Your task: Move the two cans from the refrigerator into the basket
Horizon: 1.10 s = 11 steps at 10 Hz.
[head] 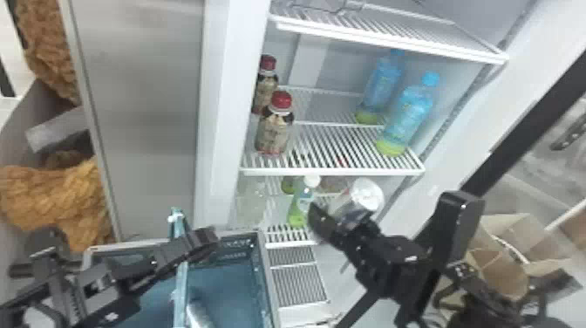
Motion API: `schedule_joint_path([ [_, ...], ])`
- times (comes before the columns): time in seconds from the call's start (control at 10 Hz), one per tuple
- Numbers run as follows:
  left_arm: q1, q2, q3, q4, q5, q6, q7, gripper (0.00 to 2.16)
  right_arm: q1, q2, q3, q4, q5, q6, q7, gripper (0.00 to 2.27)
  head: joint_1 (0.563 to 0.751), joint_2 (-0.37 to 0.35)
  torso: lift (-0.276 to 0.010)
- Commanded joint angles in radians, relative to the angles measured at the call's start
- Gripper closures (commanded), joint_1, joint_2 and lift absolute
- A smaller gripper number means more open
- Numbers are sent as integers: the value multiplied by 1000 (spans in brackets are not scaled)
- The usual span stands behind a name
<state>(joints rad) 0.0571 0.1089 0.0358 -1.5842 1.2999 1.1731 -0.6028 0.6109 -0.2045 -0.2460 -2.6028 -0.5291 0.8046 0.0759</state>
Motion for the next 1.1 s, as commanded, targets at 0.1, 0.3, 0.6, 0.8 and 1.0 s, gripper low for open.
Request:
schedule_joint_path([
  [0.1, 2, 0, -4, 0, 0, 0, 0, 1191, 27, 16, 53, 20, -55, 30, 22, 1277, 695, -295, -31],
  [0.3, 2, -2, -4, 0, -2, 0, 0, 1191, 20, 20, 92, 61, -97, 37, 41, 1277, 695, -267, -31],
  [0.6, -1, -3, -6, 0, -2, 0, 0, 1191, -17, 20, 162, 162, -117, 74, 77, 1277, 695, -216, -31],
  [0.8, -1, -3, -8, 0, 0, 0, 0, 1191, -54, 20, 198, 236, -117, 99, 100, 1276, 695, -182, -31],
  [1.0, -1, -3, -8, 0, -2, 0, 0, 1191, -78, 19, 212, 270, -117, 99, 120, 1093, 695, -165, -31],
])
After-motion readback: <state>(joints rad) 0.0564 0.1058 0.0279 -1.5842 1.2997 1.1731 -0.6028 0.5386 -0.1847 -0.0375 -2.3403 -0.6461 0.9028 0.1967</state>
